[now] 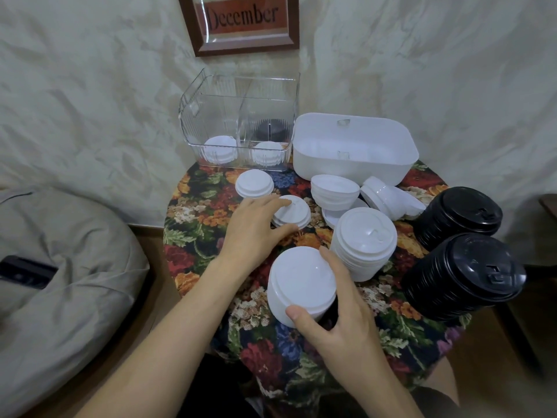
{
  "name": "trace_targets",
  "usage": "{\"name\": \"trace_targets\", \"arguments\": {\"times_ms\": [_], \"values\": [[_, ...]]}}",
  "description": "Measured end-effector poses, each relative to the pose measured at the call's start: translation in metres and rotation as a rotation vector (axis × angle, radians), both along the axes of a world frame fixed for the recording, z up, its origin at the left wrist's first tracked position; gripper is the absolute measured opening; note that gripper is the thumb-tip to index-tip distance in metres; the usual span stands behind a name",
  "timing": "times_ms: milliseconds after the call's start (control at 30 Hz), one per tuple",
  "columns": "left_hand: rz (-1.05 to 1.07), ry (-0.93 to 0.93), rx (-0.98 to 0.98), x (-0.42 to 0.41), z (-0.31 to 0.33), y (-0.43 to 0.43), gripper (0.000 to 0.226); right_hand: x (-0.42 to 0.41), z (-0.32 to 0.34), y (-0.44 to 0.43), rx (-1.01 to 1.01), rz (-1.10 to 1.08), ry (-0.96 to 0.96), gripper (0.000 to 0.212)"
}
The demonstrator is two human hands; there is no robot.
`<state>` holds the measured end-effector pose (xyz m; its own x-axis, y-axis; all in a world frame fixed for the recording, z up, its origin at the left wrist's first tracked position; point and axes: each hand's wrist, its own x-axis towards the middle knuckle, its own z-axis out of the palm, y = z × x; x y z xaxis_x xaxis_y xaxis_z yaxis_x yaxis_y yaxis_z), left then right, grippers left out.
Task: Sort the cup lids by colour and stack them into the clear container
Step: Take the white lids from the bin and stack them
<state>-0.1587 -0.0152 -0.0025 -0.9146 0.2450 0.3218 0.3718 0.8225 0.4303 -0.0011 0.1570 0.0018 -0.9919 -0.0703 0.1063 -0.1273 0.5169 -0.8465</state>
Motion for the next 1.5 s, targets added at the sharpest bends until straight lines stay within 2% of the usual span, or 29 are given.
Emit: {"name": "trace_targets", "arguments": {"times_ms": [233, 367, 667, 767, 1033, 1200, 1300, 1367, 1500], "values": [[0.204, 0.05, 0.089, -0.023, 0.014, -0.025, 0.052, 0.001, 0.002, 0.001, -0.022, 0.012, -0.036, 0.084], [0.268, -0.027, 0.096, -0.047, 0.012, -0.033, 0.054, 0.001, 0.002, 0.0, -0.036, 0.009, -0.05, 0.086], [0.261, -0.099, 0.02, -0.066, 0.007, -0.03, 0.067, 0.0, 0.006, 0.0, -0.039, 0.018, -0.079, 0.085], [0.257, -0.102, 0.02, -0.066, 0.007, -0.031, 0.065, 0.0, 0.006, 0.0, -0.044, 0.022, -0.086, 0.086], [0.144, -0.12, 0.111, -0.035, 0.016, -0.027, 0.058, -0.001, 0.007, 0.0, -0.032, 0.023, -0.079, 0.085], [0.079, -0.163, 0.313, -0.005, 0.048, -0.014, 0.047, 0.0, 0.007, 0.0, -0.038, 0.027, -0.084, 0.085], [-0.077, -0.192, 0.437, 0.013, 0.078, -0.002, 0.048, 0.001, 0.007, 0.001, -0.048, 0.031, -0.081, 0.085], [-0.21, -0.199, 0.44, 0.025, 0.095, 0.009, 0.05, 0.001, 0.007, 0.0, -0.047, 0.033, -0.073, 0.085], [-0.38, -0.231, 0.323, 0.041, 0.107, 0.031, 0.053, 0.001, 0.005, 0.0, -0.015, 0.024, -0.035, 0.086]]}}
